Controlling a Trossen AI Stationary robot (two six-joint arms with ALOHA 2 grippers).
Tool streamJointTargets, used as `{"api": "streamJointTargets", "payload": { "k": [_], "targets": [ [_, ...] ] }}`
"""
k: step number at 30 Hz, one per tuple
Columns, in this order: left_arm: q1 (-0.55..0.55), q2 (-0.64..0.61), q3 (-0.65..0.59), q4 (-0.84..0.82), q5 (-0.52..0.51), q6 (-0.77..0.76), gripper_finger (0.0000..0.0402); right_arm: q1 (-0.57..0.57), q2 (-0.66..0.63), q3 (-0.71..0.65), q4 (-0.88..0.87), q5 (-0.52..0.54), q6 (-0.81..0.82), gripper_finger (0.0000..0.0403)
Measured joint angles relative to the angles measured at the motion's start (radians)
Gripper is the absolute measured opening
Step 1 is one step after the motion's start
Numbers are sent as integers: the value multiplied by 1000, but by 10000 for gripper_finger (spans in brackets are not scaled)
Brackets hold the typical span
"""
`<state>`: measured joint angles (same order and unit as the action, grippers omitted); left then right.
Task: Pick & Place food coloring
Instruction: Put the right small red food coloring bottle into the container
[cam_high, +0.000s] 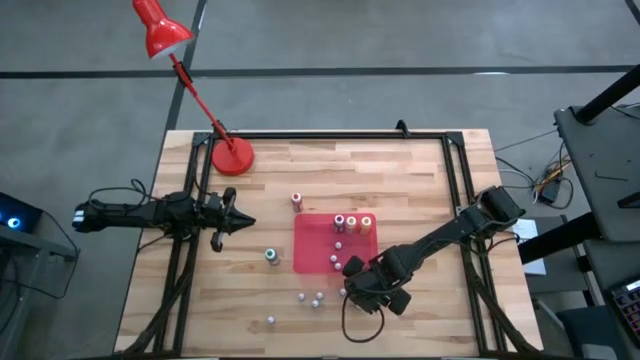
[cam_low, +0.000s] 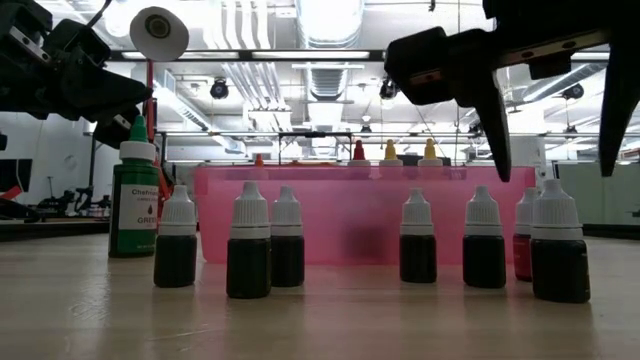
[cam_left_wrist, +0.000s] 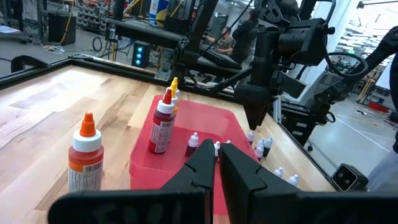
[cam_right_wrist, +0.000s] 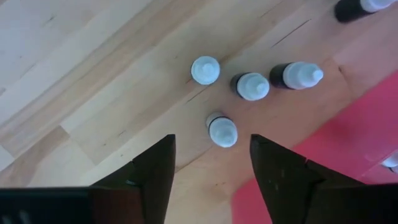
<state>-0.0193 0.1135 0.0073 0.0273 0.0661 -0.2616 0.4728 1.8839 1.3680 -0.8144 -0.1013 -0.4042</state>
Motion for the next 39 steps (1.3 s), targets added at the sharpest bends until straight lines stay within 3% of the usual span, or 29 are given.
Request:
{"api": "streamJointTargets", "payload": {
  "k": [39],
  "targets": [
    [0, 0, 0, 0, 0, 0, 0, -18, 7, -77, 148, 22, 39, 201]
  ]
}}
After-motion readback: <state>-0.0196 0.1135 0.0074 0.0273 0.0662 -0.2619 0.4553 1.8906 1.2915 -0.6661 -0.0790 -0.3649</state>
